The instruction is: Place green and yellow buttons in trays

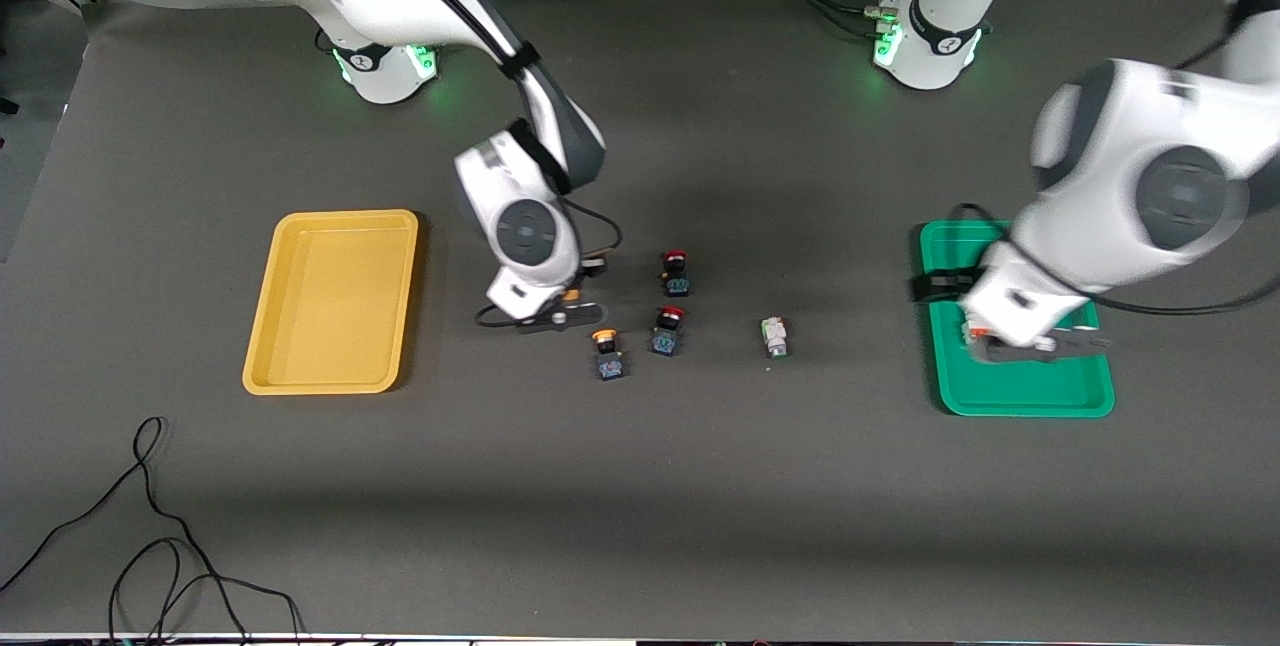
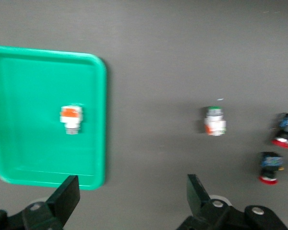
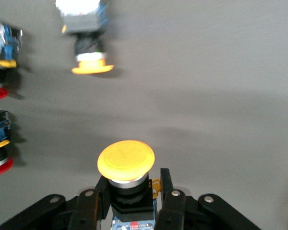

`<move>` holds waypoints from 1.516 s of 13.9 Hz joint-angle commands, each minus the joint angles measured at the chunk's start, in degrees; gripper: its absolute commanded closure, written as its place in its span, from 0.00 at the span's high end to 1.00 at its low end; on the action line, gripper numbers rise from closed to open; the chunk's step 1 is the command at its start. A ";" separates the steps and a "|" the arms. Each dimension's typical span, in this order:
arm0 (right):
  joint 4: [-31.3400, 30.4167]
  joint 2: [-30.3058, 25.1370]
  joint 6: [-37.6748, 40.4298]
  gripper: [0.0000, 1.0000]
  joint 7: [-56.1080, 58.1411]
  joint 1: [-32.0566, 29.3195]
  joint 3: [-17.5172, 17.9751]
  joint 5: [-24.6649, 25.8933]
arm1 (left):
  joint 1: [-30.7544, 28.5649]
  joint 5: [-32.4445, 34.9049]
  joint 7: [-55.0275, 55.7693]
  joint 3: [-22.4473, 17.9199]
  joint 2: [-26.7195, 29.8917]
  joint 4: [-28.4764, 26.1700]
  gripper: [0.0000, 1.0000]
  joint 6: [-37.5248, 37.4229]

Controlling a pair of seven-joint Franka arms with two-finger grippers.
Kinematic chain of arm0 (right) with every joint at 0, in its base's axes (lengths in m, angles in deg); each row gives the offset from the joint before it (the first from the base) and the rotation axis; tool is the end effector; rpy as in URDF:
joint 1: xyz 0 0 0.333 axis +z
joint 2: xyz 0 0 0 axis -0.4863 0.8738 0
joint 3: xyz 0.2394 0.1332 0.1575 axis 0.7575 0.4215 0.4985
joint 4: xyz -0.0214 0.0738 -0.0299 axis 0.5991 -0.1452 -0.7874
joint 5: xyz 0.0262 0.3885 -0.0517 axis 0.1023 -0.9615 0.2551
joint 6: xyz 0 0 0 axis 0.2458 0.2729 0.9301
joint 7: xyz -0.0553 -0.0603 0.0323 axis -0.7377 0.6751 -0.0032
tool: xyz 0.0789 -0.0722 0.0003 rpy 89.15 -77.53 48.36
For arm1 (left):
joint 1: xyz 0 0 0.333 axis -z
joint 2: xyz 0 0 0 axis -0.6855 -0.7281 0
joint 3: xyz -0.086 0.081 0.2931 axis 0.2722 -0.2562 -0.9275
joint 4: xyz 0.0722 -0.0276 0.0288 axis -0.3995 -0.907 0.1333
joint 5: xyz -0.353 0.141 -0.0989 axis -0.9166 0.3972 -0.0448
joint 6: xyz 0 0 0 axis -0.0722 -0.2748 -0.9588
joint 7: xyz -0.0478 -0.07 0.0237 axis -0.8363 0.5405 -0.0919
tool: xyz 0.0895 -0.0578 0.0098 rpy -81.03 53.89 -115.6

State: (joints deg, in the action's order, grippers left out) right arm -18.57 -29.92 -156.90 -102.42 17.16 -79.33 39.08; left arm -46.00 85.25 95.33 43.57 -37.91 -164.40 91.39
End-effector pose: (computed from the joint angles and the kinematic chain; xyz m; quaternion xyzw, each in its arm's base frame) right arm 0.5324 0.3685 0.2819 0.9923 0.0487 -0.1116 0.0227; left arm 0.5998 -0.1870 0.4657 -0.9975 -0.0436 0.0558 0.0011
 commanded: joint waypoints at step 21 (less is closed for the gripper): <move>-17.18 2.77 -13.77 0.00 32.19 -3.89 -27.78 -13.46 | 14.24 7.54 16.75 -3.43 -21.48 -10.56 0.82 33.45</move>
State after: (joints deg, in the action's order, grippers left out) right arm -36.28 -30.28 -169.05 -74.84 13.27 -106.97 31.56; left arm -33.04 91.69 110.27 40.96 -58.87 -175.66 124.28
